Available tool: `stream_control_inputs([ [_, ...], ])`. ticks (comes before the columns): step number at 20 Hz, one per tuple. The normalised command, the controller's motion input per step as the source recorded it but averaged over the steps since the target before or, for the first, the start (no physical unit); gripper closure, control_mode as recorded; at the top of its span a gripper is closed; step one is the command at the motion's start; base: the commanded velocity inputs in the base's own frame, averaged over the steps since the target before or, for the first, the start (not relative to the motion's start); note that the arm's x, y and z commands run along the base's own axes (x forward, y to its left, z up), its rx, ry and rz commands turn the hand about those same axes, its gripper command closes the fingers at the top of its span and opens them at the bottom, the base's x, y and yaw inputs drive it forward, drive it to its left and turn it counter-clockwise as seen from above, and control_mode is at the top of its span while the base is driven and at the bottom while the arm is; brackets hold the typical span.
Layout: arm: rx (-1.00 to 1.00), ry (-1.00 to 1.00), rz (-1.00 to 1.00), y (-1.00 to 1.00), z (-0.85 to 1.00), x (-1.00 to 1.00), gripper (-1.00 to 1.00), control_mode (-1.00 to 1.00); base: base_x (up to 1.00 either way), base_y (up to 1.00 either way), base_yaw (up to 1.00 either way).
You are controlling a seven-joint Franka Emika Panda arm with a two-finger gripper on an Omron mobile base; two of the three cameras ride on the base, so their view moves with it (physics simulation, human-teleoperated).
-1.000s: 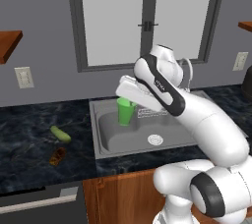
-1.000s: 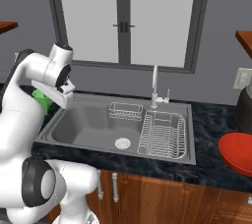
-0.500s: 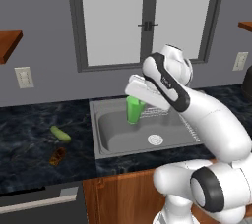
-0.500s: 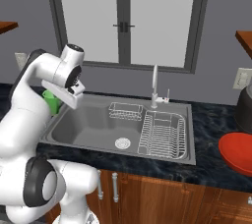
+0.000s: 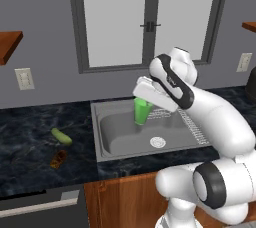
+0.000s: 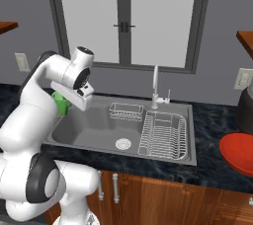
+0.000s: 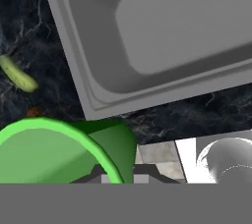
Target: Remove the cucumber and sweet potato from the sink. Then move the bowl and cup from the counter to the sink for washing.
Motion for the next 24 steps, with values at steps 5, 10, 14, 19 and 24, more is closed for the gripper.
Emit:
stream_control_inputs([
  [5, 0.0, 0.0, 0.0, -0.17, -0.16, 0.18, 1.0, -1.0, 0.0, 0.0, 0.0],
  [10, 0.0, 0.0, 0.0, -0.07, -0.21, 0.2, 1.0, -1.0, 0.0, 0.0, 0.0],
  [14, 0.0, 0.0, 0.0, -0.02, -0.24, 0.19, 1.0, -1.0, 0.0, 0.0, 0.0],
  [19, 0.0, 0.0, 0.0, 0.0, -0.27, 0.2, 1.0, -1.0, 0.0, 0.0, 0.0],
  [24, 0.0, 0.0, 0.0, 0.0, -0.29, 0.18, 1.0, -1.0, 0.0, 0.0, 0.0],
])
